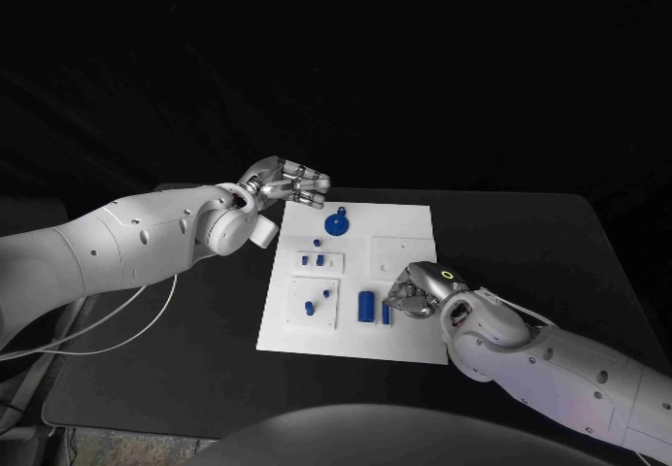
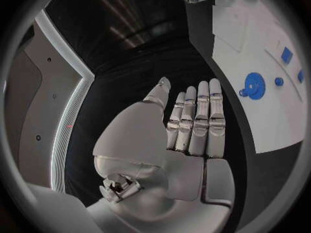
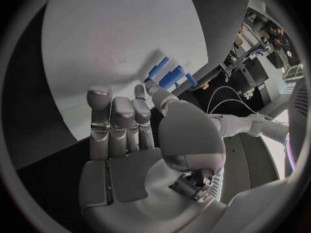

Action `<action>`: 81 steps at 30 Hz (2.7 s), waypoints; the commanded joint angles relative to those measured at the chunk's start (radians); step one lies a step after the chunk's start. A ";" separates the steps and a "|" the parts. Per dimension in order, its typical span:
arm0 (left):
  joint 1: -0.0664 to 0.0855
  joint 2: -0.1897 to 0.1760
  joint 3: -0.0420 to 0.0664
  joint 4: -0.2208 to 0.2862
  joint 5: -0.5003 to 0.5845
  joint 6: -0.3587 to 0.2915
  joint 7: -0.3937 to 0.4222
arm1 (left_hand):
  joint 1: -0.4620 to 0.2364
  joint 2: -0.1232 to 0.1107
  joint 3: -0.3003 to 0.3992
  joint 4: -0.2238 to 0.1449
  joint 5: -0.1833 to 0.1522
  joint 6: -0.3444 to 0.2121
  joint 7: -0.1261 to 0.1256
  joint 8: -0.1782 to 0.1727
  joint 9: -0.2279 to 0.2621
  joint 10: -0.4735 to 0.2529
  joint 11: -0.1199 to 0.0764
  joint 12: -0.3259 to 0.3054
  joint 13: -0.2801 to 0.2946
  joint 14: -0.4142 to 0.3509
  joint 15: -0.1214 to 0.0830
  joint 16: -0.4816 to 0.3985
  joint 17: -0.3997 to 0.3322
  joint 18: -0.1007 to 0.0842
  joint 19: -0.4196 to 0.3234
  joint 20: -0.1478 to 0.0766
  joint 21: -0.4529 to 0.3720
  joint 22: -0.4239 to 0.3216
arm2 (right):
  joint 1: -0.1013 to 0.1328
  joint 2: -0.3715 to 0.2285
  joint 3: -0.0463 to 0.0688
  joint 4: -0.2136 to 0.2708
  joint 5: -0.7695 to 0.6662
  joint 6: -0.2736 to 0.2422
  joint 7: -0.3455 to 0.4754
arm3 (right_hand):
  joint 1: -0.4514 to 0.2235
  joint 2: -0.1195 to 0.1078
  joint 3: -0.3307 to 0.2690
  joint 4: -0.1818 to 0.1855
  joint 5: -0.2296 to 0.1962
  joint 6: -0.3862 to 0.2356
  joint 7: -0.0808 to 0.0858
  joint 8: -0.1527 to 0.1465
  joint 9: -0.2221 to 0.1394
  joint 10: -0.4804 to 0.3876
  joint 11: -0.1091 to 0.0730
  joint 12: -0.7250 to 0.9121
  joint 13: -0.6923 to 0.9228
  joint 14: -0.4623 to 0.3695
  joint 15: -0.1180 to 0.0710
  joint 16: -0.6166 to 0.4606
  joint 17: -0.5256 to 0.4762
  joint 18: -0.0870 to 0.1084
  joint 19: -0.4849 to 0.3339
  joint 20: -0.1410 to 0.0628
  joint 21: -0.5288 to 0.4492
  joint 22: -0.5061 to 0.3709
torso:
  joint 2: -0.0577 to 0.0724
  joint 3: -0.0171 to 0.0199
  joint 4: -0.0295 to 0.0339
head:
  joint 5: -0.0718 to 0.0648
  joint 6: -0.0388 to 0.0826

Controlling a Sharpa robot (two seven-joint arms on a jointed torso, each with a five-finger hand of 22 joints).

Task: Assemble the parts on the task board

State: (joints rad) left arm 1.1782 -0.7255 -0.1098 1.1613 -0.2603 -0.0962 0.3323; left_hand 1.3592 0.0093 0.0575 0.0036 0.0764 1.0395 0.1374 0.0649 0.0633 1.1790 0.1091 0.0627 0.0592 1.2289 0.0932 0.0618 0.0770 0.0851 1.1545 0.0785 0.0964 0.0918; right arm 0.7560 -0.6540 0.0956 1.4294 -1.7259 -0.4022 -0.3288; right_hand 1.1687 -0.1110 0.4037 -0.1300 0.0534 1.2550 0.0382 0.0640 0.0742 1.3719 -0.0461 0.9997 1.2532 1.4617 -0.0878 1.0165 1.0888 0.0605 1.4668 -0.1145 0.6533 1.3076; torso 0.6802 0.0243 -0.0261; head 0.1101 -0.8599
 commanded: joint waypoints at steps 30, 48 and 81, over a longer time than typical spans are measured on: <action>0.001 0.087 0.001 -0.151 0.186 -0.170 0.043 | 0.014 -0.001 0.016 -0.003 0.013 -0.011 -0.003 -0.002 -0.001 -0.050 0.010 -0.005 0.000 -0.060 0.012 -0.001 -0.007 0.002 -0.021 0.022 -0.018 -0.009 | 0.143 0.054 0.209 -0.397 1.170 0.086 0.564 | 0.045 0.220 -0.437 0.060 0.068 -0.170 0.076 -0.001 -0.008 -0.184 0.110 -0.819 -0.875 -0.191 0.111 -0.793 -0.470 0.018 -0.241 0.119 -0.582 -0.643 | -0.044 0.0129 -0.0156 | -0.031 0.243; -0.008 0.121 0.008 -0.182 0.191 -0.199 0.041 | -0.575 -0.009 -0.057 -0.004 -0.076 -1.040 -0.137 -0.065 -0.063 -1.179 -0.109 -0.063 -0.059 -1.229 -0.093 -0.062 -0.077 -0.085 -1.155 -0.079 -0.096 -0.092 | 0.160 0.104 0.221 -0.487 1.304 0.111 0.582 | -1.169 0.111 -0.404 0.130 -0.053 -1.255 -0.038 -0.064 -0.074 -1.372 0.046 -1.000 -1.253 -1.462 0.088 -1.016 -1.089 -0.060 -1.467 0.115 -0.653 -1.308 | -0.074 0.0110 -0.0077 | -0.041 0.290; -0.128 -0.054 0.110 0.409 0.260 -0.674 0.188 | -1.359 -0.009 -0.057 -0.004 -0.076 -1.040 -0.137 -0.065 -0.063 -1.179 -0.109 -0.063 -0.059 -1.229 -0.093 -0.062 -0.077 -0.085 -1.155 -0.079 -0.096 -0.092 | 0.294 -0.126 -0.096 0.141 1.726 -0.368 0.849 | -1.169 0.111 -0.404 0.130 -0.053 -1.255 -0.038 -0.064 -0.074 -1.372 0.046 -1.000 -1.253 -1.462 0.088 -1.016 -1.089 -0.060 -1.467 0.115 -0.653 -1.308 | -0.136 -0.0243 0.0261 | -0.110 0.260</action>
State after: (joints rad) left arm 1.0505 -0.7803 -0.0011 1.5667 -0.0069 -0.7322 0.4874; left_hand 0.0073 0.0004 0.0050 0.0009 0.0047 0.0051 -0.0002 0.0067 0.0008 0.0052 0.0001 0.0046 0.0009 0.0035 0.0001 0.0069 0.0009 0.0152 0.0037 -0.0001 0.0035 0.0009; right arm 1.0497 -0.7793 -0.0001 1.5676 -0.0296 -0.7354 0.4801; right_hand 0.0055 0.0000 -0.0009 -0.0054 0.0069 0.0038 -0.0005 0.0035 0.0009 0.0037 -0.0001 0.0059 0.0009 0.0047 0.0004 0.0055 0.0008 0.0138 0.0052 0.0001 0.0035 0.0009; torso 0.5444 0.0000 -0.0001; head 0.0001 -0.6000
